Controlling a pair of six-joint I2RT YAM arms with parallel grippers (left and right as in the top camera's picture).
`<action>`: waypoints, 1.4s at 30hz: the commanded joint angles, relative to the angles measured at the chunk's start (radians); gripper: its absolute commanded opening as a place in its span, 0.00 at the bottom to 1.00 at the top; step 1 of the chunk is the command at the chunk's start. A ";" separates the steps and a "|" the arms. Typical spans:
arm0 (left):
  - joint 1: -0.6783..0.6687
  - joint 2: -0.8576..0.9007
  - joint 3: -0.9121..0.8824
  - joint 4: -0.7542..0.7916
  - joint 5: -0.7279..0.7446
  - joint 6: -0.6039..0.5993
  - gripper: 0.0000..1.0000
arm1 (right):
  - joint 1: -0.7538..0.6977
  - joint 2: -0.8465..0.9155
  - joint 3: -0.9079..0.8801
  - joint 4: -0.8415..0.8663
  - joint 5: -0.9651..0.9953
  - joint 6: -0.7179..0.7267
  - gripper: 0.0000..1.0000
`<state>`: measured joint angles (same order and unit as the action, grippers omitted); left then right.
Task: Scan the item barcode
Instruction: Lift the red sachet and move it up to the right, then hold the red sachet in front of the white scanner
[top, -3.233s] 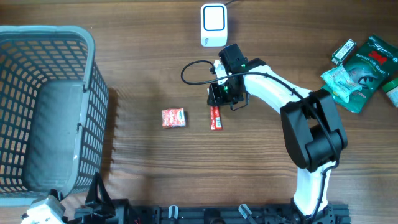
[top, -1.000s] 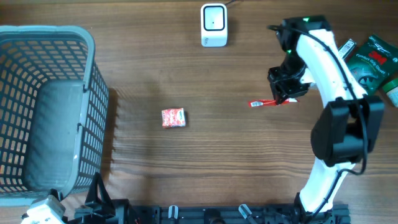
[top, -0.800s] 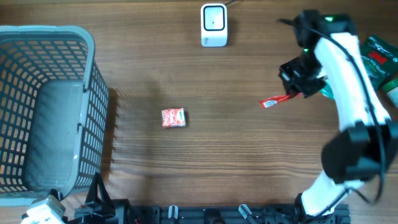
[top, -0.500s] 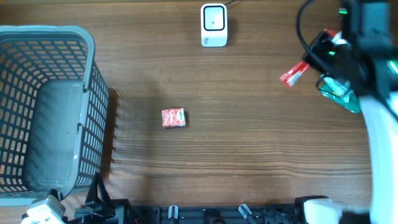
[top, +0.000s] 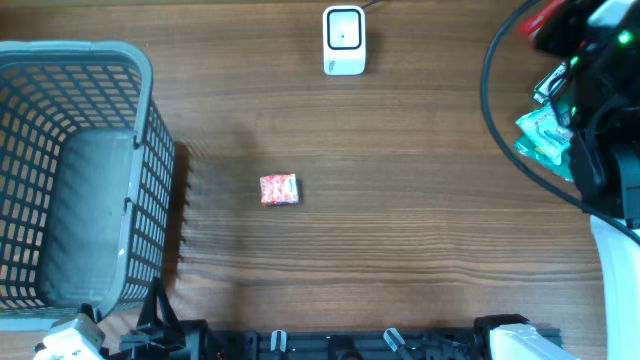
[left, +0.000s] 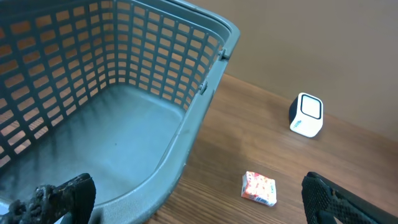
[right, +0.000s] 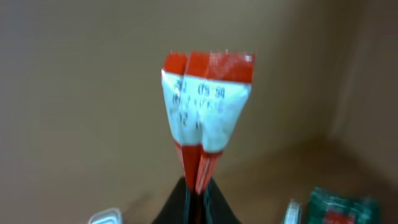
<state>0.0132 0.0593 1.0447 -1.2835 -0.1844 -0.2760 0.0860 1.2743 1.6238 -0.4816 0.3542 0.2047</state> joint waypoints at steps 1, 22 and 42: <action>-0.005 -0.007 0.001 0.004 0.005 -0.001 1.00 | 0.002 -0.005 0.004 0.151 0.129 -0.205 0.05; -0.005 -0.007 0.001 0.003 0.005 -0.001 1.00 | -0.029 0.608 0.004 0.801 -1.804 -0.396 0.05; -0.005 -0.007 0.001 0.003 0.005 -0.001 1.00 | 0.051 1.057 0.010 1.534 -1.609 -0.083 0.04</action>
<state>0.0132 0.0593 1.0447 -1.2831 -0.1844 -0.2760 0.1249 2.3116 1.6199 1.0298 -1.2919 0.0116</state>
